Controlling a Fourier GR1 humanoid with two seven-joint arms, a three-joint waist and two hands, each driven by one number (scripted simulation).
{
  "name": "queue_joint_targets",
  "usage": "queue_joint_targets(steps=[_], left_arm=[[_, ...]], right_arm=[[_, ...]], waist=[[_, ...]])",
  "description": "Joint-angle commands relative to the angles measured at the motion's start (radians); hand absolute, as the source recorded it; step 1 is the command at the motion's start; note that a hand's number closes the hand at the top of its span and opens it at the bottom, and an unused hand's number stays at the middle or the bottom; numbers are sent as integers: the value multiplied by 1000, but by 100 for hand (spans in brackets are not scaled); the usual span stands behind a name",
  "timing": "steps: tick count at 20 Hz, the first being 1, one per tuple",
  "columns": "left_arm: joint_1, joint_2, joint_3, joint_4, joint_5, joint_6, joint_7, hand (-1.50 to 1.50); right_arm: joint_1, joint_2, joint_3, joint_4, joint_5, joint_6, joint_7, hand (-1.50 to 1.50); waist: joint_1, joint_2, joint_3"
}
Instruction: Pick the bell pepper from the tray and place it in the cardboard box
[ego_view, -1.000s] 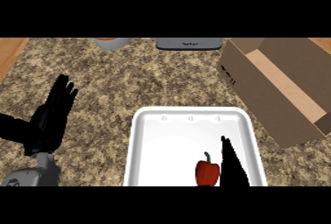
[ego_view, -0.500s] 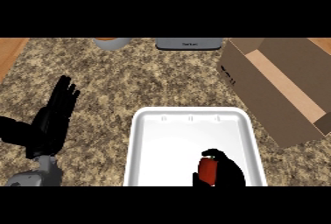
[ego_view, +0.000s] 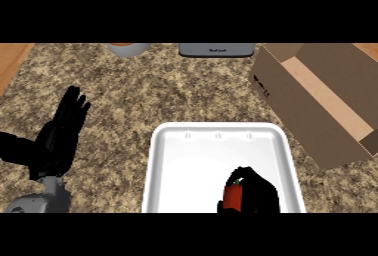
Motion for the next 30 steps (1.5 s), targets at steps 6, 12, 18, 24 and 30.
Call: queue_joint_targets(steps=[6,12,18,24,30], left_arm=[[-41,-12,-30,7,-4,-8,10,0],[-32,23,28,6,19,-9,34,0],[-18,-5,6,-29,11,10,45,0],[-35,21,24,11,18,-18,26,0],[-23,3,12,-17,-13,15,23,0]], right_arm=[[-341,-21,285,82,53,305,-297,150],[-448,0,293,-48,54,474,-348,150],[-443,41,224,-278,17,452,-219,150],[-566,43,89,-375,27,451,-38,150],[-588,21,-153,-435,35,524,-71,150]], waist=[[55,5,-1],[3,-1,0],[0,-2,1],[-1,-1,0],[-6,0,1]])
